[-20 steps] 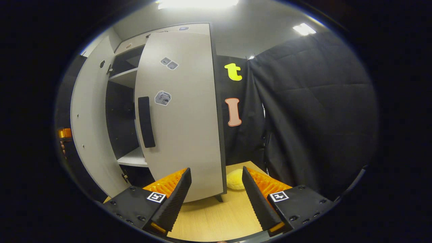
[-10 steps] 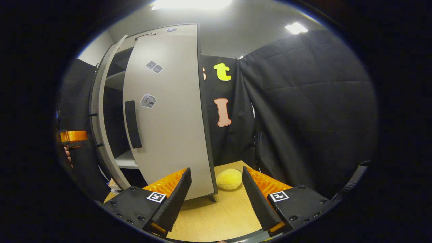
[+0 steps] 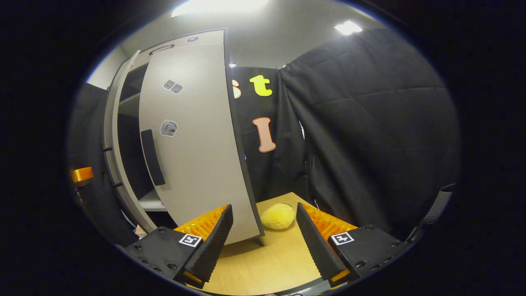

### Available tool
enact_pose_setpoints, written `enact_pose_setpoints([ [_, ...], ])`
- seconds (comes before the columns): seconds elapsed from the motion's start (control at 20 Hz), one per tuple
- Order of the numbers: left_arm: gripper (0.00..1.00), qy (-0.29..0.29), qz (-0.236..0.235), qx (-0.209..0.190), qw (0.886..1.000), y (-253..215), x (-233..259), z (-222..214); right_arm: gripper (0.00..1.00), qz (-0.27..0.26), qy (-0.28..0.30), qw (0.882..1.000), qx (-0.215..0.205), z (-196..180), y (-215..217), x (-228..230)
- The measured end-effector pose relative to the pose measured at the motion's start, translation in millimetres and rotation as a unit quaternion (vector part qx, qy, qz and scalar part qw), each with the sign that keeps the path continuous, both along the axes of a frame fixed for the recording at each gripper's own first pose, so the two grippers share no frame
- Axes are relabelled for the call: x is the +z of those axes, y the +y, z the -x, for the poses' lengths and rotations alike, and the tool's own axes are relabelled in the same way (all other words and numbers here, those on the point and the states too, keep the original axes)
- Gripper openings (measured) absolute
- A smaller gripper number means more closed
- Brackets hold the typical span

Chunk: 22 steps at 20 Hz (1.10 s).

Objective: Grab one shoe with the right hand and put it into the shoe cabinet, grab the other shoe with the left hand and put it into the shoe cabinet; then close the right door with the right hand and the left door with the left hand.

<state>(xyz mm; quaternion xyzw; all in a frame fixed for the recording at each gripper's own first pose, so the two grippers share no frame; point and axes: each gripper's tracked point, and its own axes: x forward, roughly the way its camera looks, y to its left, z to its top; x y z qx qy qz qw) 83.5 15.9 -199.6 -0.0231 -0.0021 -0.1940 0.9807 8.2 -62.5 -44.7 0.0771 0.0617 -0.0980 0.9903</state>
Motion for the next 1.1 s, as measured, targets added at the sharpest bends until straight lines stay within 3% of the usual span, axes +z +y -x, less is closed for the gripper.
enact_pose_setpoints([
  [0.3, 0.96, -0.034, -0.06, 0.081, 0.994, 39.5, 16.6, 21.1, 0.98, 0.018, -0.029, 0.999, 0.04, -23.0, 23.8, 35.1],
  [0.35, 0.84, -0.04, -0.067, 0.092, 0.993, 43.1, 19.3, 22.2, 0.98, 0.018, -0.037, 0.998, 0.045, -24.9, 27.2, 42.6],
  [0.4, 0.84, -0.047, -0.075, 0.104, 0.991, 47.1, 20.5, 22.3, 0.98, 0.016, -0.042, 0.998, 0.05, -26.9, 32.0, 49.2],
  [0.5, 0.96, -0.057, -0.1, 0.138, 0.984, 55.1, 18.9, 20.5, 0.98, 0.012, -0.042, 0.997, 0.061, -27.6, 40.2, 54.1],
  [0.6, 0.96, -0.06, -0.132, 0.172, 0.974, 62.8, 12.6, 19.5, 0.98, 0.012, -0.028, 0.998, 0.059, -20.0, 40.4, 44.2],
  [0.9, 0.97, 0.008, -0.105, 0.115, 0.988, 12.4, -58.5, 16.1, 0.98, 0.01, 0.011, 0.998, 0.063, -8.4, 38.4, 9.3],
  [0.95, 0.9, 0.008, -0.101, 0.112, 0.989, 5.8, -60.1, 24.6, 0.98, 0.012, 0.009, 0.998, 0.065, -8.0, 39.8, 9.9],
  [1.1, 0.9, 0.003, -0.089, 0.107, 0.99, -1.6, -56.3, 30.8, 0.98, 0.027, -0.001, 0.997, 0.075, -10.9, 46.7, 14.7],
])
